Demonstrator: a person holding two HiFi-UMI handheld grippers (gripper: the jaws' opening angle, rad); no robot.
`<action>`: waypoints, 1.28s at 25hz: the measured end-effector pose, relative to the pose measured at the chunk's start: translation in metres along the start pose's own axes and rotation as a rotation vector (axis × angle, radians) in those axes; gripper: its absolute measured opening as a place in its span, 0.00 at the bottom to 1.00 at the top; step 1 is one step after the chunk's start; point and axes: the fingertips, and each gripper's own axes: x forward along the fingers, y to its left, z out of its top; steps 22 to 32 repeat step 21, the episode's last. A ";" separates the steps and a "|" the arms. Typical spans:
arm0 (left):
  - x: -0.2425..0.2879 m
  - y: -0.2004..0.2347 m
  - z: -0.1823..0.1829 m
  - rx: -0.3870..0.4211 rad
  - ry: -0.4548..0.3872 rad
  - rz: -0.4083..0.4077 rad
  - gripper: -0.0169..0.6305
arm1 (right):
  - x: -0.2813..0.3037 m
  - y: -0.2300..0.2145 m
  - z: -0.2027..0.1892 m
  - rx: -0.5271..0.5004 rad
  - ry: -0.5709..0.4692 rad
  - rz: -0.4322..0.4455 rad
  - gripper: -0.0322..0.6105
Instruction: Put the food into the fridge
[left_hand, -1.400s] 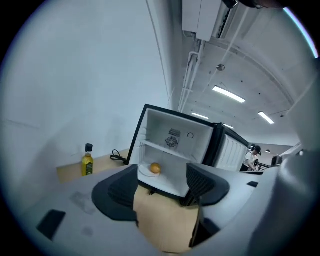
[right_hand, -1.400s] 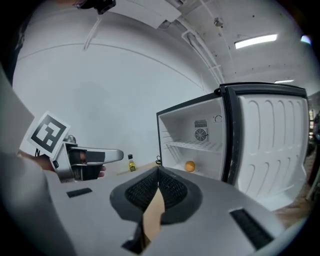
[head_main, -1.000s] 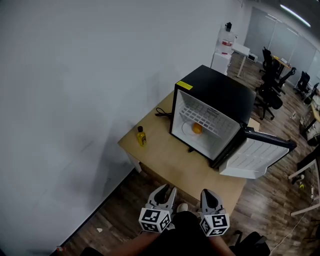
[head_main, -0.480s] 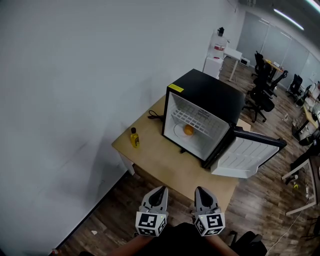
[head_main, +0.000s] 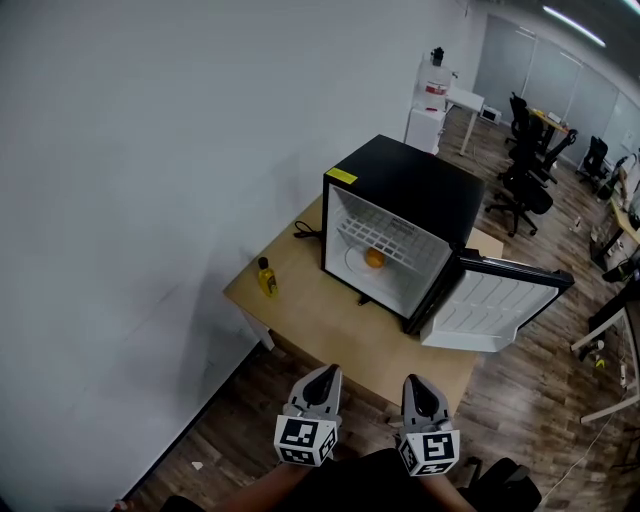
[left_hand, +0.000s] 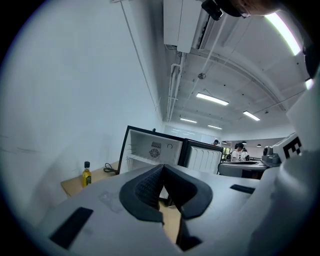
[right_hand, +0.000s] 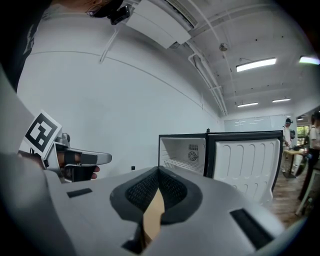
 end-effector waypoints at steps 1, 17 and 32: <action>0.001 -0.002 0.001 0.008 -0.002 0.001 0.05 | -0.002 -0.002 0.000 0.000 0.001 -0.002 0.14; -0.002 -0.001 -0.009 0.007 0.002 0.023 0.05 | -0.001 -0.011 -0.009 0.012 0.001 -0.012 0.14; 0.004 0.005 -0.007 0.009 -0.001 0.029 0.05 | 0.006 -0.013 -0.007 0.009 -0.005 -0.012 0.14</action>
